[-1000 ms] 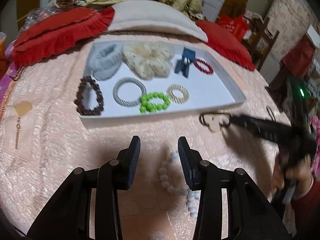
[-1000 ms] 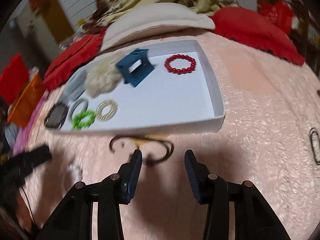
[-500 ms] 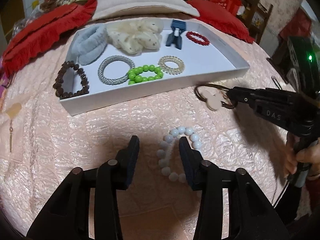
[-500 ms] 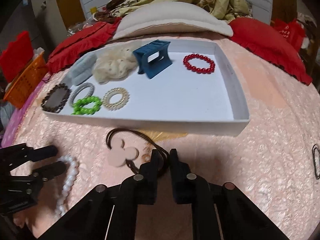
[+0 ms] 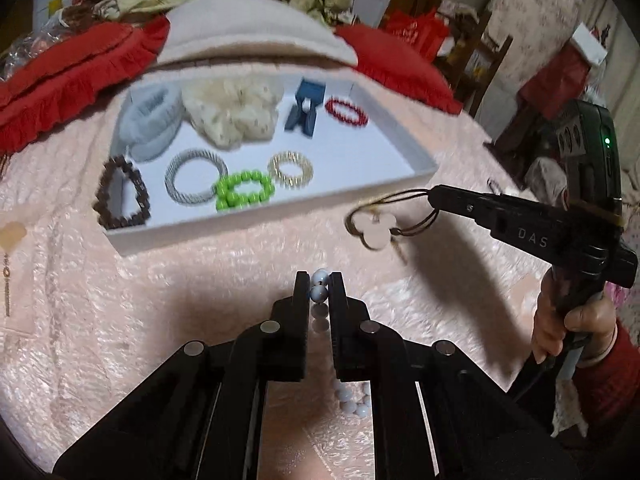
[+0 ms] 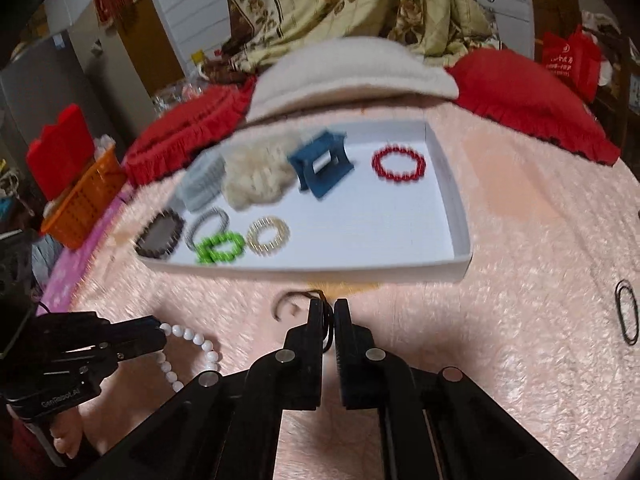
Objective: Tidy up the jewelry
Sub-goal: 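Grasp the white pearl bracelet with the left tool while the right tool grasps the Mickey hair tie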
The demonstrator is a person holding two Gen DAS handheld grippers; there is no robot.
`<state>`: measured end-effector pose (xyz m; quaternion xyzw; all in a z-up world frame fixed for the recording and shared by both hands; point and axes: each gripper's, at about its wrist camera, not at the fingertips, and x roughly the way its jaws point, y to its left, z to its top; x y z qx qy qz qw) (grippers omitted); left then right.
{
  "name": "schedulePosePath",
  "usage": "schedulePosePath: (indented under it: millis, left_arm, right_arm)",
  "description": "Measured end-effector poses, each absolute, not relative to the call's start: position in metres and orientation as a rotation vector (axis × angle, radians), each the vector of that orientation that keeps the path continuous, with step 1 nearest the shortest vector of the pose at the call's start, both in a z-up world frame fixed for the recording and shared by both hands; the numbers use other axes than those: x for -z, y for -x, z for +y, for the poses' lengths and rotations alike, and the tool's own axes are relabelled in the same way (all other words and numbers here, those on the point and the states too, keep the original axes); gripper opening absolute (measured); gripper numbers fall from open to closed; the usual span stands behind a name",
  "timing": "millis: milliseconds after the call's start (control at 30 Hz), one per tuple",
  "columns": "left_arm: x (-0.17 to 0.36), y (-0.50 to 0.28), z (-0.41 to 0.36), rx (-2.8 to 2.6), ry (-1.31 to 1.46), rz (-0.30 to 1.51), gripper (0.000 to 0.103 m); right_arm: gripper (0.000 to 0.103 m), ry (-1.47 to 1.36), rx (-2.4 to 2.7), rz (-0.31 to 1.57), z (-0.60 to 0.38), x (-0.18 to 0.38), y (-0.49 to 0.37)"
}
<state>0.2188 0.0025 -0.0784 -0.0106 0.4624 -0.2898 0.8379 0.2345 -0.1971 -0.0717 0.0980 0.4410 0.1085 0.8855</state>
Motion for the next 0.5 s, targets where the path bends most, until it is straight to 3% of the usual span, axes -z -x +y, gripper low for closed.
schedulePosePath:
  millis: [333,500]
  left_arm:
    - [0.05,-0.213,0.01,0.671,0.092,0.914,0.008]
    - [0.036,-0.211,0.014,0.692,0.139,0.888,0.008]
  right_arm:
    - [0.005,-0.2,-0.243,0.834,-0.191,0.027,-0.23]
    - [0.005,-0.163,-0.24,0.906,-0.189,0.049,-0.232]
